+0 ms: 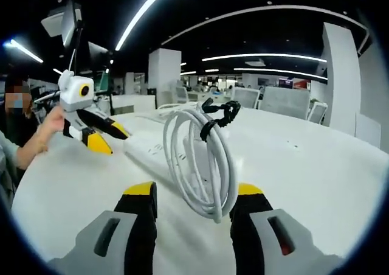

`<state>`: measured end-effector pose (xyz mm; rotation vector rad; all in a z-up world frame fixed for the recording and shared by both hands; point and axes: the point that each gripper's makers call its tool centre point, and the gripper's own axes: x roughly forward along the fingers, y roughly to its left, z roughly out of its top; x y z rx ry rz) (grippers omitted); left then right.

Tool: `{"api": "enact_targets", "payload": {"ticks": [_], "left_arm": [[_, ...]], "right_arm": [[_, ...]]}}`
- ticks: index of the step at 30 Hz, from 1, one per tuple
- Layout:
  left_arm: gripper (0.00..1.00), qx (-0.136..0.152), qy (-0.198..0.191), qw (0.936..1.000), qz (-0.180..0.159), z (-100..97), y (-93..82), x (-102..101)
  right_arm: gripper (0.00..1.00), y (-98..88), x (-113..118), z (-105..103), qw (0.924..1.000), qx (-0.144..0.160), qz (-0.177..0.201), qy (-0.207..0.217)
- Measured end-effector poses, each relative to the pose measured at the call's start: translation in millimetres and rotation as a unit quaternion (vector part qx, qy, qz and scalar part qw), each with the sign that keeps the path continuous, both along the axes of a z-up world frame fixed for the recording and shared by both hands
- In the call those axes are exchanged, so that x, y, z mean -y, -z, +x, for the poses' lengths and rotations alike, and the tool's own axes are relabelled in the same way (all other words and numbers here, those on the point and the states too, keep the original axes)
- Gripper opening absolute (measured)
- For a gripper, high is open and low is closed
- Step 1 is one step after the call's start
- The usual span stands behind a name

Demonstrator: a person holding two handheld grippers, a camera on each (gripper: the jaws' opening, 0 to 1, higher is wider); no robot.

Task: Straighten the power strip on the desk, plug the charger into it

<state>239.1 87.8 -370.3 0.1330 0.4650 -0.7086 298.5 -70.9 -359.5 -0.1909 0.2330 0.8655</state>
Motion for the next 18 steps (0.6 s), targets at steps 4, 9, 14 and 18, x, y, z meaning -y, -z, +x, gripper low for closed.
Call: {"api": "enact_targets", "payload": {"ticks": [4,9,14,18], "left_arm": [[0.36,0.006,-0.01,0.9999,-0.009,3.1,-2.2,-0.8],[0.35,0.018,-0.026,0.9992,-0.023,9.3,-6.9,-3.6],[0.35,0.016,-0.025,0.9991,-0.029,9.7,-5.6,-1.1],[0.36,0.018,-0.028,0.9991,-0.028,10.4,-5.6,-0.9]], "right_arm": [[0.45,2.4,-1.5,0.3,1.0,-0.001,-0.002,0.001],[0.44,4.6,-4.0,-0.1,1.0,-0.001,-0.005,0.001],[0.44,6.4,-3.9,1.1,1.0,-0.003,-0.004,0.002],[0.43,6.5,-3.8,1.4,1.0,-0.004,-0.003,0.005]]}}
